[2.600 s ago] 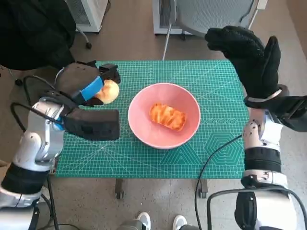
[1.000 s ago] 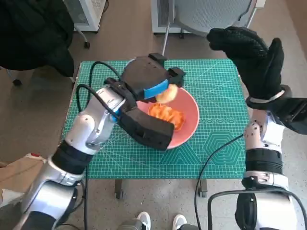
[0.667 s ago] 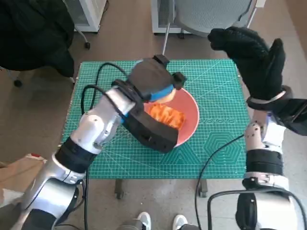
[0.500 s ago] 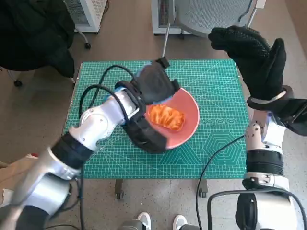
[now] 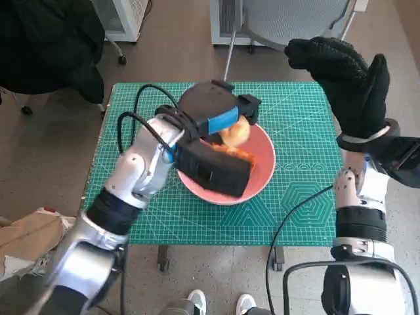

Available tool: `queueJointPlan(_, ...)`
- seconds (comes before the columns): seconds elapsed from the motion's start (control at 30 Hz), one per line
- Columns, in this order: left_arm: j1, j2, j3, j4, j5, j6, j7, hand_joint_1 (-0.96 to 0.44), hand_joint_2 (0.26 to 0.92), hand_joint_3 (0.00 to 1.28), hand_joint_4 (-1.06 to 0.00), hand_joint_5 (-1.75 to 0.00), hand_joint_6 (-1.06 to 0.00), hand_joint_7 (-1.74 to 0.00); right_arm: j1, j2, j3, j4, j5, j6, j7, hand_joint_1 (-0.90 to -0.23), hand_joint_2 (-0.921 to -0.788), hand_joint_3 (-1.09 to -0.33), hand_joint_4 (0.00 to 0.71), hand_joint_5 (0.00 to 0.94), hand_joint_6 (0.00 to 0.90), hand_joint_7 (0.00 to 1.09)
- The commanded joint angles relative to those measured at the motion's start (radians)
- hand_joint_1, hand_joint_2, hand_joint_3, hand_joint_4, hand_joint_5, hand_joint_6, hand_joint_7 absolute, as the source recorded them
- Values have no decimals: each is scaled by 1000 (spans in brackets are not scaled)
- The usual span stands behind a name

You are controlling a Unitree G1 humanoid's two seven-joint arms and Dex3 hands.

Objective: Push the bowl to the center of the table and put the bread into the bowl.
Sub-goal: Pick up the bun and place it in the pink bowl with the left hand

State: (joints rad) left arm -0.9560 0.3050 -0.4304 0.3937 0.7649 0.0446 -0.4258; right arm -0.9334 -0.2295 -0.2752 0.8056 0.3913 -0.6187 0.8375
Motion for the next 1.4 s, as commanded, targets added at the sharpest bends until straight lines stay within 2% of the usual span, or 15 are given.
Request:
queueJointPlan(0.03, 20, 18, -9, -28, 1, 18, -19, -209, 792, 84, -199, -157, -110, -612, 27, 1, 2, 11, 3, 12, -4, -734, -921, -897, 321, 0, 408, 2)
queueJointPlan(0.17, 27, 22, -14, -14, 4, 3, 4, -334, 805, 52, -136, -39, -71, -519, 25, 1, 3, 14, 3, 12, -4, -734, -921, -897, 321, 0, 408, 2)
queueJointPlan(0.4, 23, 44, -32, 17, 10, -60, 37, -490, 857, 39, -97, -3, -38, -459, 21, -1, 1, 22, 5, 12, 1, -734, -921, -897, 320, 0, 407, 2)
queueJointPlan(1.2, 36, 53, -17, 4, -10, -85, 70, -573, 903, 12, -66, 0, -16, -419, 14, -3, 0, 29, 10, 10, 11, -735, -921, -893, 322, 1, 409, 3)
queueJointPlan(1.4, 51, 65, 8, -29, -29, -101, 85, -584, 909, 4, -62, -1, -50, -359, 9, -7, 0, 30, 10, 12, 11, -735, -921, -893, 323, 1, 409, 3)
